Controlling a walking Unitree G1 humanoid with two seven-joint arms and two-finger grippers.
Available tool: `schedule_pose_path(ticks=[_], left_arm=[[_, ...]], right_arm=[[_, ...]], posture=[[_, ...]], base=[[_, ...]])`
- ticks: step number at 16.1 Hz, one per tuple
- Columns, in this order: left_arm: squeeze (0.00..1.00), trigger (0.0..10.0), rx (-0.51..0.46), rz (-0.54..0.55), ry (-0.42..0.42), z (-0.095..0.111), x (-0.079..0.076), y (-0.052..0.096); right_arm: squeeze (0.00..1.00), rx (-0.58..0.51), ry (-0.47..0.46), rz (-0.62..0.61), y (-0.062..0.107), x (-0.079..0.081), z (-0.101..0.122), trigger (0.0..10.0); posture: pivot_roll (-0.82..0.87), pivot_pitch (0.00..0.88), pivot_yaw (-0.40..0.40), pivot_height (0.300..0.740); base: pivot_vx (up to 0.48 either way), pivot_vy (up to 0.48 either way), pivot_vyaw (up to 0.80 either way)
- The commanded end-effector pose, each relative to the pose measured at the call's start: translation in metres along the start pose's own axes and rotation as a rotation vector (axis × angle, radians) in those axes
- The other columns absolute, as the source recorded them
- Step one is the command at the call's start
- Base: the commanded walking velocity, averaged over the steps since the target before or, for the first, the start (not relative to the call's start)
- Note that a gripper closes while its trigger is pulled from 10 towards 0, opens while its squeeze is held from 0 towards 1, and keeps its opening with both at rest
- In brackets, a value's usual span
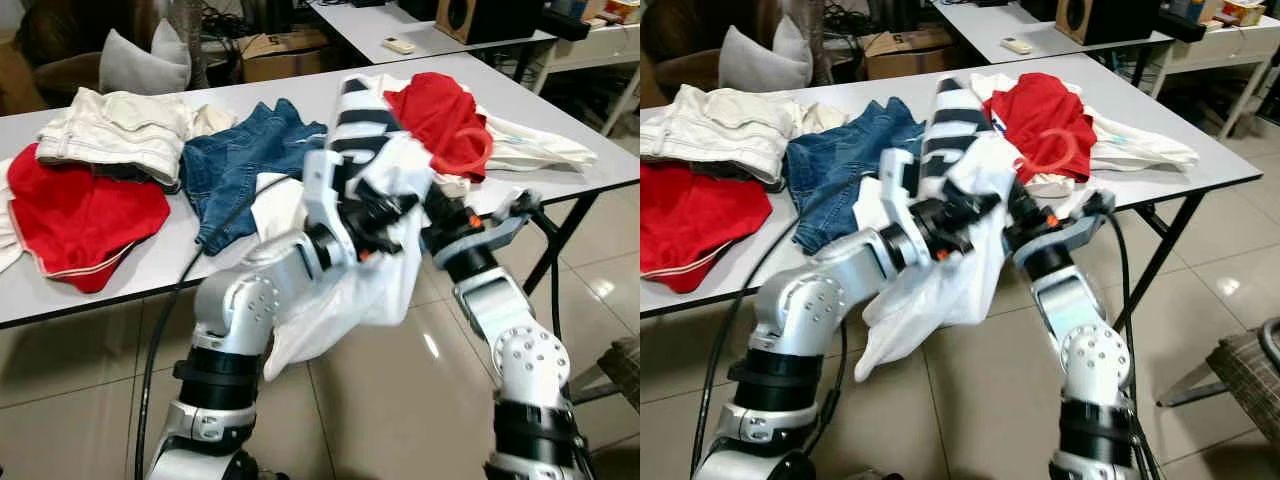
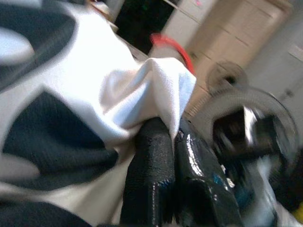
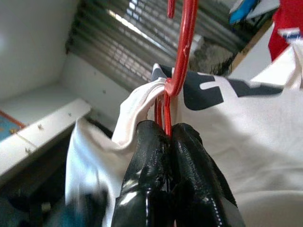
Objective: Hang hanger
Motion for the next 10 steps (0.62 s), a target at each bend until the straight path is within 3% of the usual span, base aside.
schedule_pose_path(ticks=[1, 2, 3, 4, 5, 6, 7, 10], left_arm=[[0.0, 0.0, -0.027, 0.01, -0.04, 0.014, 0.0, 0.0], [0.0, 2.8, -0.004, -0.005, -0.061, 0.012, -0.002, 0.004], [0.0, 9.3, 0.016, -0.015, -0.077, 0.01, -0.004, 0.006], [0.0, 10.0, 0.04, -0.038, -0.092, 0.007, -0.008, 0.01], [1.0, 10.0, 0.055, -0.07, -0.113, 0.007, -0.012, 0.018], [1.0, 10.0, 0.066, -0.088, -0.124, 0.008, -0.014, 0.022], [1.0, 10.0, 0.104, -0.133, -0.154, 0.008, -0.018, 0.036], [1.0, 10.0, 0.195, -0.237, -0.198, 0.003, -0.029, 0.06]], right_arm=[[0.0, 0.037, 0.028, 0.01, 0.001, 0.005, -0.005, 0.0], [0.0, 0.035, 0.034, 0.003, 0.003, 0.004, -0.004, 0.0], [0.0, 0.032, 0.037, -0.002, 0.003, 0.003, -0.003, 0.0], [0.0, 0.027, 0.041, -0.008, 0.004, 0.002, -0.001, 0.0], [0.0, 0.024, 0.057, -0.019, 0.005, 0.001, 0.0, 0.0], [0.0, 0.023, 0.069, -0.029, 0.005, 0.0, 0.001, 0.0], [0.0, 0.01, 0.088, -0.059, 0.006, -0.004, 0.004, 9.8], [0.0, 0.005, 0.091, -0.074, 0.006, -0.007, 0.007, 10.0]], posture=[[-0.16, 0.0, 0.065, 0.74], [-0.16, 0.0, 0.065, 0.74], [-0.16, 0.0, 0.065, 0.74], [-0.16, 0.0, 0.069, 0.74], [-0.16, 0.0, 0.072, 0.74], [-0.16, 0.0, 0.072, 0.74], [-0.15, 0.0, 0.071, 0.74], [-0.15, 0.0, 0.067, 0.74]], base=[[0.0, 0.0, 0.0], [0.0, 0.0, 0.0], [0.0, 0.0, 0.0], [0.0, 0.0, 0.0], [0.0, 0.0, 0.0], [0.0, 0.0, 0.0], [0.0, 0.0, 0.0], [0.0, 0.0, 0.0]])
Point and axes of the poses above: a point about 5 cm out from each wrist's last joint towards the gripper, its own y axis pointing back from the gripper into the wrist, its own z axis along the axis of the wrist's last joint, x = y × z, the point moved 3 cm from there along -y, pointing out of the wrist towards the gripper, and after that the axes turned 15 degrees about -y, right-handed, at the moved point
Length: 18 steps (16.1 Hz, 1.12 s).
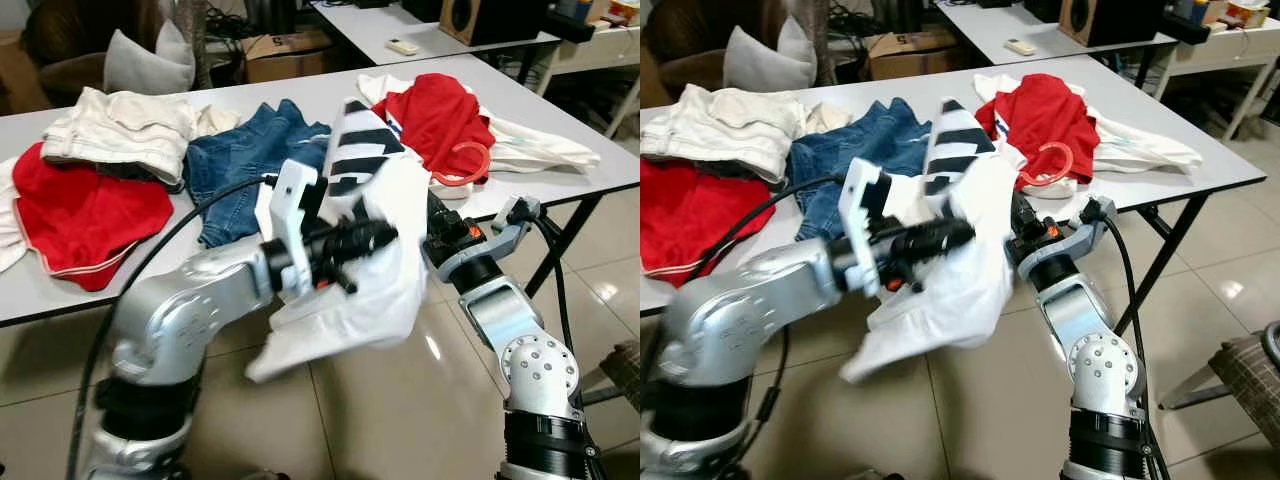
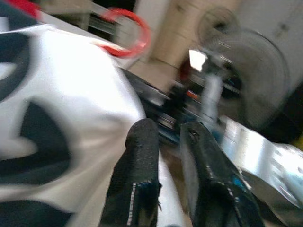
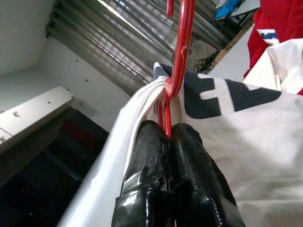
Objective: Hang hanger
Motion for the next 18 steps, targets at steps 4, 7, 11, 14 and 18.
schedule_pose_path(ticks=[4, 7, 11, 14, 18], left_arm=[[1.0, 10.0, 0.031, 0.016, -0.021, 0.0, -0.001, 0.034], [1.0, 10.0, 0.054, 0.466, -0.091, -0.016, 0.058, 0.07], [1.0, 10.0, 0.136, 0.632, -0.062, -0.046, 0.061, 0.081], [1.0, 10.0, 0.128, 0.633, -0.042, -0.059, 0.047, 0.075], [1.0, 10.0, 0.122, 0.686, -0.046, -0.061, 0.048, 0.08]], right_arm=[[0.0, 0.019, 0.068, 0.034, 0.003, 0.008, 0.005, 10.0], [0.0, 0.105, 0.128, 0.142, 0.026, 0.022, 0.005, 10.0], [0.0, 0.262, 0.233, 0.252, 0.057, 0.039, -0.003, 10.0], [0.0, 0.346, 0.282, 0.293, 0.073, 0.047, -0.004, 10.0], [0.0, 0.354, 0.283, 0.293, 0.074, 0.048, -0.002, 10.0]], posture=[[-0.13, 0.0, 0.062, 0.74], [-0.12, 0.0, 0.053, 0.74], [-0.11, 0.0, 0.029, 0.74], [-0.11, 0.0, 0.023, 0.74], [-0.1, 0.007, -0.009, 0.74]], base=[[0.0, 0.0, 0.4], [0.0, 0.0, 0.8], [0.0, 0.0, 0.8], [0.0, 0.0, 0.8], [0.0, 0.0, 0.8]])
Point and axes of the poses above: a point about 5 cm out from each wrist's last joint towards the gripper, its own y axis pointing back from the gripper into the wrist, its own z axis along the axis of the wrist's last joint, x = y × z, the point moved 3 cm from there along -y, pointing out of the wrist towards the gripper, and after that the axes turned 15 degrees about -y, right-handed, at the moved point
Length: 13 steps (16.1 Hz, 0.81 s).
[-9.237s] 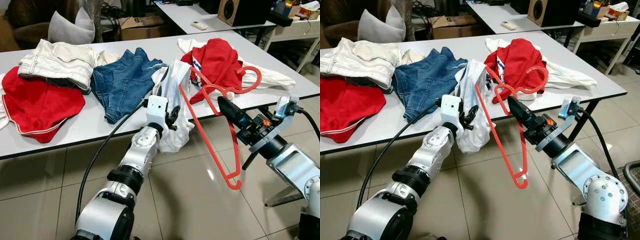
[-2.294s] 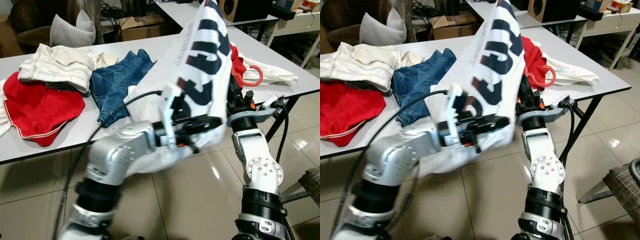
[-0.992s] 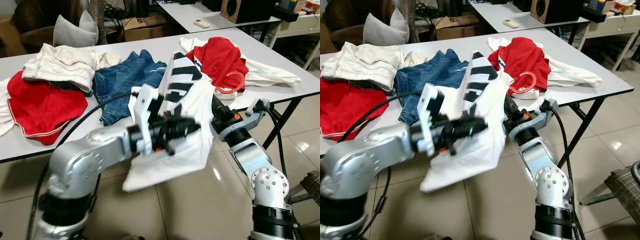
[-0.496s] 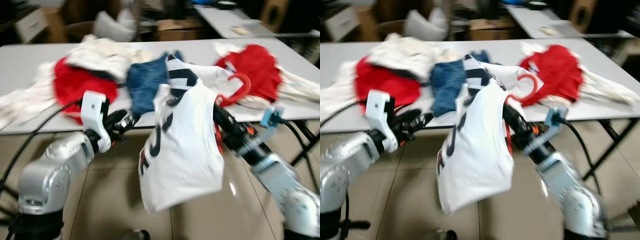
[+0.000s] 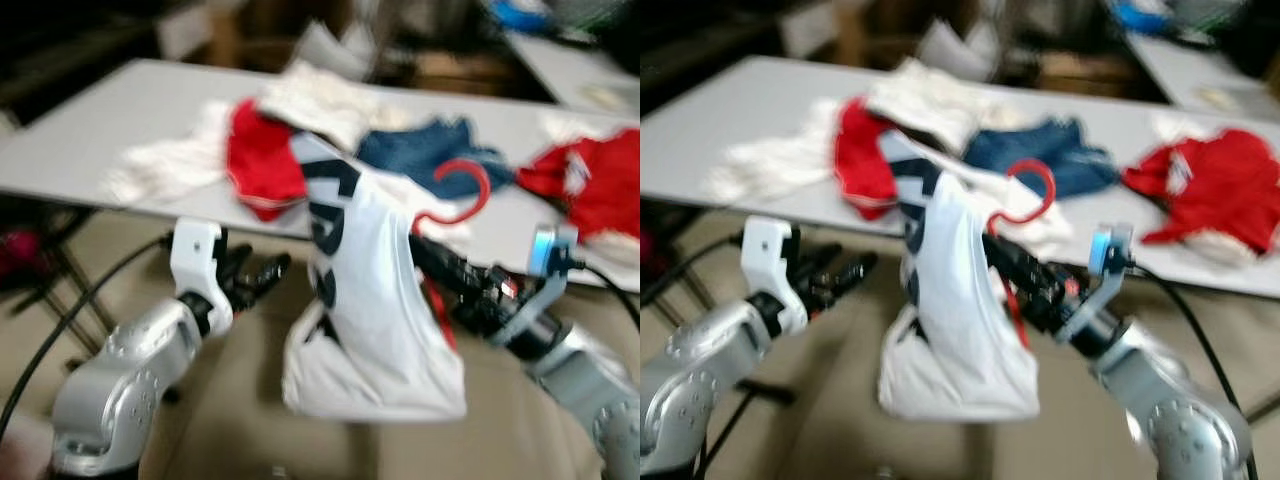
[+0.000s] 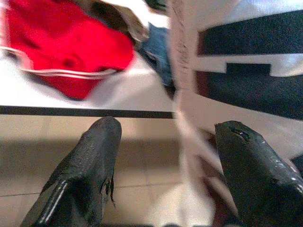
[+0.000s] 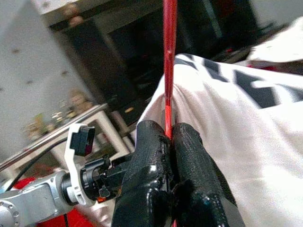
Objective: Hang hanger
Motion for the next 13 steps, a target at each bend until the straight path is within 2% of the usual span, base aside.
schedule_pose_path(ticks=[1, 2, 5, 6, 9, 11, 13], left_arm=[[1.0, 10.0, -0.024, 0.042, -0.007, 0.005, 0.005, 0.003], [1.0, 10.0, -0.032, 0.07, -0.004, 0.006, 0.008, 0.005], [1.0, 10.0, -0.012, 0.034, -0.04, 0.004, 0.002, 0.0], [1.0, 10.0, -0.022, 0.028, -0.024, 0.005, -0.003, 0.001], [1.0, 10.0, 0.017, -0.015, -0.039, -0.005, -0.016, 0.003], [1.0, 10.0, 0.017, -0.026, -0.052, -0.004, -0.021, 0.0], [1.0, 10.0, 0.028, -0.044, -0.052, -0.008, -0.028, 0.0]], right_arm=[[0.0, 0.004, 0.007, 0.014, -0.002, 0.005, 0.004, 10.0], [0.0, 0.027, 0.01, 0.025, -0.004, 0.006, 0.002, 10.0], [0.0, 0.045, 0.007, 0.009, -0.009, 0.004, -0.003, 10.0], [0.0, 0.059, -0.003, 0.022, -0.009, 0.007, -0.005, 10.0], [0.0, 0.085, -0.011, -0.013, -0.005, 0.0, -0.012, 10.0], [0.0, 0.063, -0.02, -0.027, -0.006, -0.002, -0.01, 10.0], [0.0, 0.063, -0.009, -0.098, -0.006, -0.013, -0.013, 10.0]], posture=[[-0.1, 0.001, -0.009, 0.74], [-0.09, 0.0, -0.005, 0.74], [-0.1, 0.009, -0.003, 0.74], [-0.08, 0.027, -0.01, 0.74], [-0.09, 0.027, -0.002, 0.74], [-0.07, 0.037, -0.016, 0.74], [-0.08, 0.035, -0.008, 0.74]], base=[[0.0, 0.0, 0.8], [0.0, 0.0, 0.8], [0.0, 0.0, 0.8], [0.0, 0.0, 0.8], [0.0, 0.0, 0.8], [0.0, 0.0, 0.8], [0.0, 0.0, 0.8]])
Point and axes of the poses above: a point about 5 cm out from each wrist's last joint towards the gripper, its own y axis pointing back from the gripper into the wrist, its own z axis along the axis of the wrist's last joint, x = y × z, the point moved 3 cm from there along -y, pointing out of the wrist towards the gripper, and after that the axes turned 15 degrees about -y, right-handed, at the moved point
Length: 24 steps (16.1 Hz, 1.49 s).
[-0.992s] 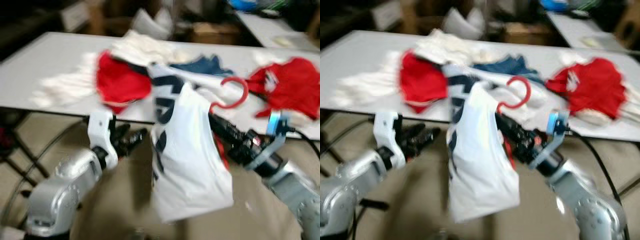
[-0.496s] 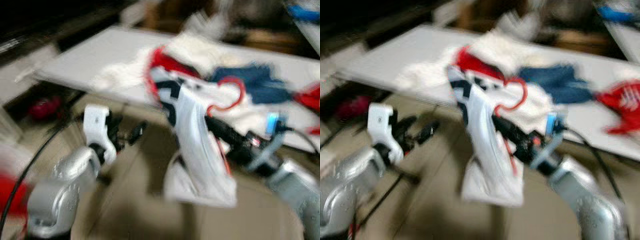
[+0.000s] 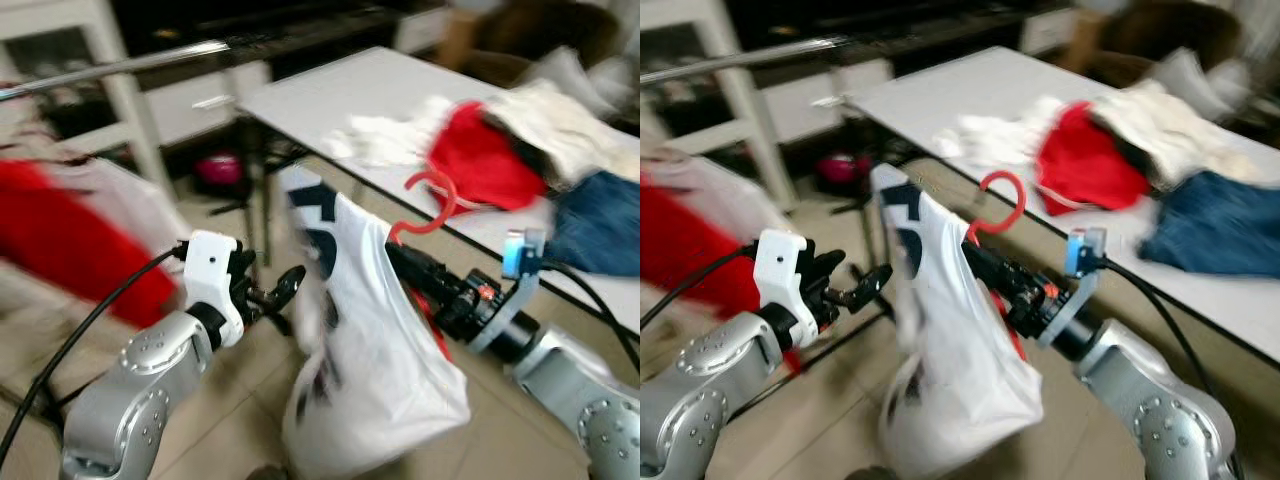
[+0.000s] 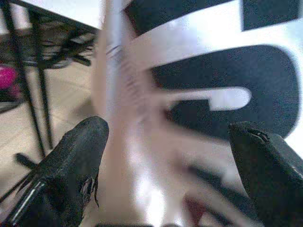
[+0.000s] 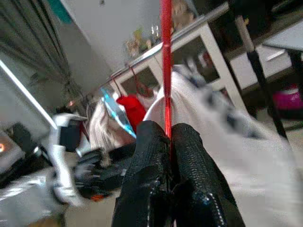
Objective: Hang hanger
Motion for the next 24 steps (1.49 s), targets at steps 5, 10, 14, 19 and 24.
schedule_pose_path(ticks=[5, 10, 14, 19, 24], left_arm=[[1.0, 10.0, -0.012, 0.015, -0.009, 0.001, -0.003, -0.001], [1.0, 10.0, -0.025, 0.008, -0.016, -0.001, -0.009, -0.002], [1.0, 10.0, -0.007, -0.006, -0.049, -0.009, -0.007, -0.004], [0.0, 10.0, 0.0, 0.075, -0.14, -0.011, 0.006, -0.009], [0.0, 10.0, 0.004, 0.068, -0.172, -0.014, 0.003, -0.011]], right_arm=[[0.0, -0.038, 0.054, -0.121, 0.006, -0.02, 0.007, 10.0], [0.0, -0.035, 0.026, -0.147, 0.002, -0.028, -0.003, 10.0], [0.0, -0.047, 0.072, -0.096, -0.001, -0.022, -0.003, 10.0], [0.0, -0.033, 0.089, -0.186, -0.002, -0.037, -0.002, 10.0], [0.0, -0.017, 0.145, -0.211, -0.012, -0.04, -0.004, 10.0]], posture=[[-0.08, 0.034, -0.025, 0.74], [-0.06, 0.036, -0.02, 0.74], [-0.08, 0.022, 0.01, 0.74], [-0.09, 0.008, 0.009, 0.74], [-0.09, 0.003, 0.0, 0.74]], base=[[0.0, 0.0, 0.8], [0.0, 0.0, 0.8], [0.0, 0.0, 0.8], [0.0, 0.0, 0.8], [0.0, 0.0, 0.8]])
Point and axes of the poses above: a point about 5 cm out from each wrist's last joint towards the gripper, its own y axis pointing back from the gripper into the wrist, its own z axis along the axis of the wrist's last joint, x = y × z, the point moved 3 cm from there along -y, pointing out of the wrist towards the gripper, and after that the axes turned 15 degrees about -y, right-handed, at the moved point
